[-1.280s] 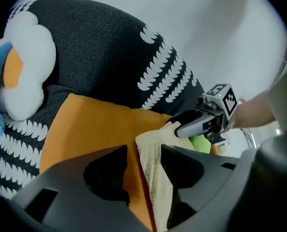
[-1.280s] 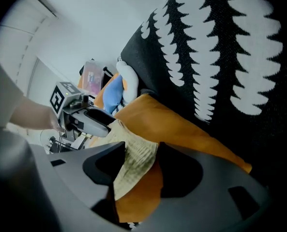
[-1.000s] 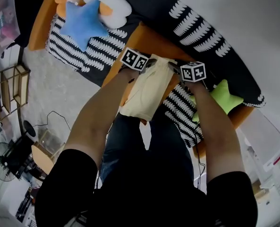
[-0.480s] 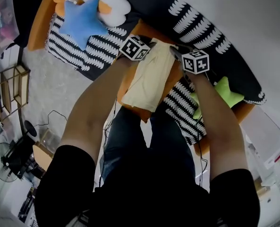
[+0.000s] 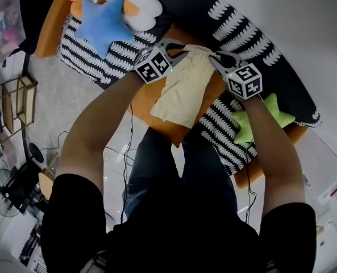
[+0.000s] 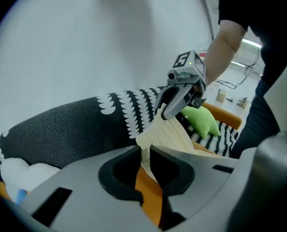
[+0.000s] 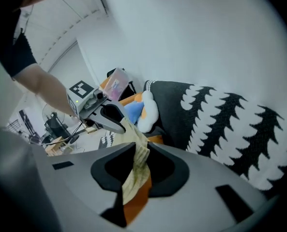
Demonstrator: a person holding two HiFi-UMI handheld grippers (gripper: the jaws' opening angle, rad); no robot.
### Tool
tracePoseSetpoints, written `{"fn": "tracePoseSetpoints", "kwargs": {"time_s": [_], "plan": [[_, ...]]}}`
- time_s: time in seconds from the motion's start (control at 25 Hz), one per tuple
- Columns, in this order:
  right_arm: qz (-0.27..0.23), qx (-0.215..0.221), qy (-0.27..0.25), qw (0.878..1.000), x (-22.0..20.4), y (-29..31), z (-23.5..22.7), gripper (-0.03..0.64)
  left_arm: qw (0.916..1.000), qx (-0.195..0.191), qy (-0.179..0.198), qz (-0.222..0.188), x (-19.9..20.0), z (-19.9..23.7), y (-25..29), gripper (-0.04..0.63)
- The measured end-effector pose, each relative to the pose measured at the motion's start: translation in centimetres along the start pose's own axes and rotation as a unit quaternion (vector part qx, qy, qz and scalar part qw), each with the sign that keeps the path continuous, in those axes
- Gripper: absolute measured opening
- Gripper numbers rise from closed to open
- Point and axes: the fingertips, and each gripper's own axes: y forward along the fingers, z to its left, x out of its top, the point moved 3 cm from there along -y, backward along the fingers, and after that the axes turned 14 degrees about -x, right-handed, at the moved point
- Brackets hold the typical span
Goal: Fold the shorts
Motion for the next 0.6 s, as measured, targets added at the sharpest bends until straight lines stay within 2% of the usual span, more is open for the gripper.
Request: {"fn": "tracePoseSetpoints", "kwargs": {"time_s": [0.12,0.28,0.44,0.6], "plan": [[-0.003,0.012,-0.032,0.999,-0.8,-1.0,1.9,0.074,0.9990,-0.003,0.044,0.010,-0.6,-2.5,-0.8,0.064],[-0.006,0.033,-0.086,0.996,-1.6,-2.2,4.6,0.074,0.9969,-0.003,0.076,0.022,-2.0,-5.2,-1.6,0.064],[-0.003,0.055,-0.147,0.988,-2.4,-2.9,8.0,0.074,0.9933,-0.005,0.108,0.039,-3.7,-7.3,-2.2,0.064],[0.001,0.077,-0.202,0.976,-4.1,-3.6,11.3,0.074,0.9868,-0.024,0.148,0.060,-5.8,-10.3,-2.8,0.063]]}}
